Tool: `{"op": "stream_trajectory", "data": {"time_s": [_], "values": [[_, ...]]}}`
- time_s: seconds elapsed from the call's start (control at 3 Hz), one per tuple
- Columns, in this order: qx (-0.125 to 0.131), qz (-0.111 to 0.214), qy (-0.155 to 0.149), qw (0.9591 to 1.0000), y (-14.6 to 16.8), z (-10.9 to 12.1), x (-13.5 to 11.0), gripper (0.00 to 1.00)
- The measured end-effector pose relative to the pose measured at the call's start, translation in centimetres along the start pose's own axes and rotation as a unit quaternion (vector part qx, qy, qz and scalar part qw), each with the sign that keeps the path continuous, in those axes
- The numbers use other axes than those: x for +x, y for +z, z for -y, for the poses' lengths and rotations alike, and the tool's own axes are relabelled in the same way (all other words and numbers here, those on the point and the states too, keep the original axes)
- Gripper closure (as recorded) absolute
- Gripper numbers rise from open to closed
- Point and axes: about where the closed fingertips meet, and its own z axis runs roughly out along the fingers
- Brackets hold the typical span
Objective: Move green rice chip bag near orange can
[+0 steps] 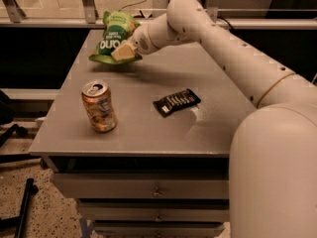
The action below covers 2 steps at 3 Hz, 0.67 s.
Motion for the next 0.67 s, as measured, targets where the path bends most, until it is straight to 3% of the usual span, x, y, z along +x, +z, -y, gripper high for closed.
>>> {"op": "stream_trajectory", "data": {"time_s": [0.33, 0.67], "values": [[-0.011, 0.018, -0.038, 0.9991, -1.4, -1.6, -2.5, 1.0], [-0.07, 0.024, -0.063, 0.9953, -1.1, -4.9, -3.6, 1.0]]}}
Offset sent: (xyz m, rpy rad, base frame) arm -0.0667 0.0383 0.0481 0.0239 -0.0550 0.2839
